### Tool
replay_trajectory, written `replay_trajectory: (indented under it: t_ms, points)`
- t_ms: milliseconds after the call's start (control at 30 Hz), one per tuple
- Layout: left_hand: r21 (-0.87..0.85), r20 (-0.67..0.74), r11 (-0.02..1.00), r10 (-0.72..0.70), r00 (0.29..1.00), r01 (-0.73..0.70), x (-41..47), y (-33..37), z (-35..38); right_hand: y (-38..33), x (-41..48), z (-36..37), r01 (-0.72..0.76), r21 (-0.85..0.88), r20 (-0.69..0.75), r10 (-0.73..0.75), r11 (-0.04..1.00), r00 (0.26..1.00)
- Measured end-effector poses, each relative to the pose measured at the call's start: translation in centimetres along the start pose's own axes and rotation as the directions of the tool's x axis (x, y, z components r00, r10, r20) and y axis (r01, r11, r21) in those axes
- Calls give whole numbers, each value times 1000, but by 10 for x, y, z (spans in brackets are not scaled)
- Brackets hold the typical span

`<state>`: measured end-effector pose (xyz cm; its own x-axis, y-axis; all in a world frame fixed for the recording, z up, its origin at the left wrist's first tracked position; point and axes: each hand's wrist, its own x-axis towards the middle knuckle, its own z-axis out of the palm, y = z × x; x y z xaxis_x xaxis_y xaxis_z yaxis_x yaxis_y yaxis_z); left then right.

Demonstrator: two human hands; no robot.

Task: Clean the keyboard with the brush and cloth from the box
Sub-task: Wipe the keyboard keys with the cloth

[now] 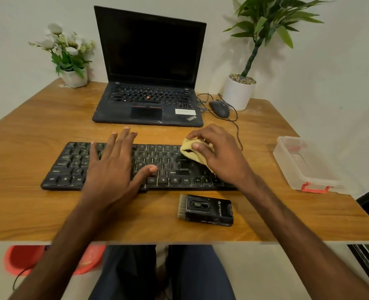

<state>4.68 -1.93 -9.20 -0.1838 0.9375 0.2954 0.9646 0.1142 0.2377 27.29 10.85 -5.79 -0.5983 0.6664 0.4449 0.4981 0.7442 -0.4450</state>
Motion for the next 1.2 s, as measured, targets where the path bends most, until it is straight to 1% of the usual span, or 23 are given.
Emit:
replay_trajectory:
  t_ms: [67, 100, 133, 200, 333, 433, 500, 533, 600, 700, 800, 867, 900, 1000, 1067, 1100, 1167, 1200]
  points:
    - [37, 34, 999, 33, 999, -34, -8, -11, -4, -7, 2, 9, 62, -91, 155, -47, 994, 987]
    - [63, 69, 996, 62, 996, -66, -11, -14, -4, -9, 2, 11, 77, -124, 208, -50, 989, 977]
    - [85, 107, 991, 90, 990, -100, -14, -15, -2, -9, 2, 12, 81, -146, 232, -46, 986, 972]
    - [108, 148, 984, 122, 981, -139, -16, -14, 3, -9, -2, 11, 83, -175, 231, -41, 981, 972]
    - [125, 204, 982, 113, 972, -140, -2, -9, 7, -9, -9, 8, 117, -243, 234, -59, 963, 971]
    - [189, 277, 961, 147, 950, -204, 11, 1, 12, -6, -2, 4, 82, -305, 170, -31, 949, 985]
    - [209, 301, 949, 166, 939, -235, 18, 9, 15, -3, 7, 7, 58, -330, 125, -18, 942, 992]
    - [208, 301, 948, 173, 938, -241, 22, 13, 16, -3, 11, 11, 60, -320, 132, -18, 946, 991]
    - [211, 302, 946, 178, 936, -248, 27, 18, 18, -5, 17, 19, 74, -288, 189, -19, 955, 982]
    - [232, 313, 939, 177, 933, -255, 30, 20, 17, 0, 20, 15, 15, -286, 210, 47, 958, 976]
    - [263, 318, 925, 186, 930, -275, 33, 20, 15, 22, 15, -4, -107, -363, 153, 172, 926, 973]
    - [267, 312, 921, 195, 930, -283, 35, 20, 15, 33, 11, -14, -197, -358, 101, 248, 913, 964]
    - [264, 310, 922, 198, 930, -284, 36, 21, 15, 31, 11, -14, -204, -348, 95, 251, 915, 963]
    - [248, 318, 928, 195, 928, -280, 38, 20, 16, 11, 13, 1, -106, -229, 158, 144, 968, 977]
    - [252, 314, 928, 191, 930, -276, 37, 21, 17, 1, 13, 9, -20, -208, 197, 62, 978, 978]
    - [256, 316, 927, 187, 930, -274, 37, 21, 17, 1, 13, 8, -10, -184, 201, 47, 983, 978]
    - [256, 312, 930, 180, 933, -265, 36, 21, 17, 5, 9, 0, -33, -69, 178, 44, 997, 983]
    - [256, 312, 931, 174, 934, -259, 37, 22, 17, 8, 3, -3, -20, -14, 166, 22, 1000, 986]
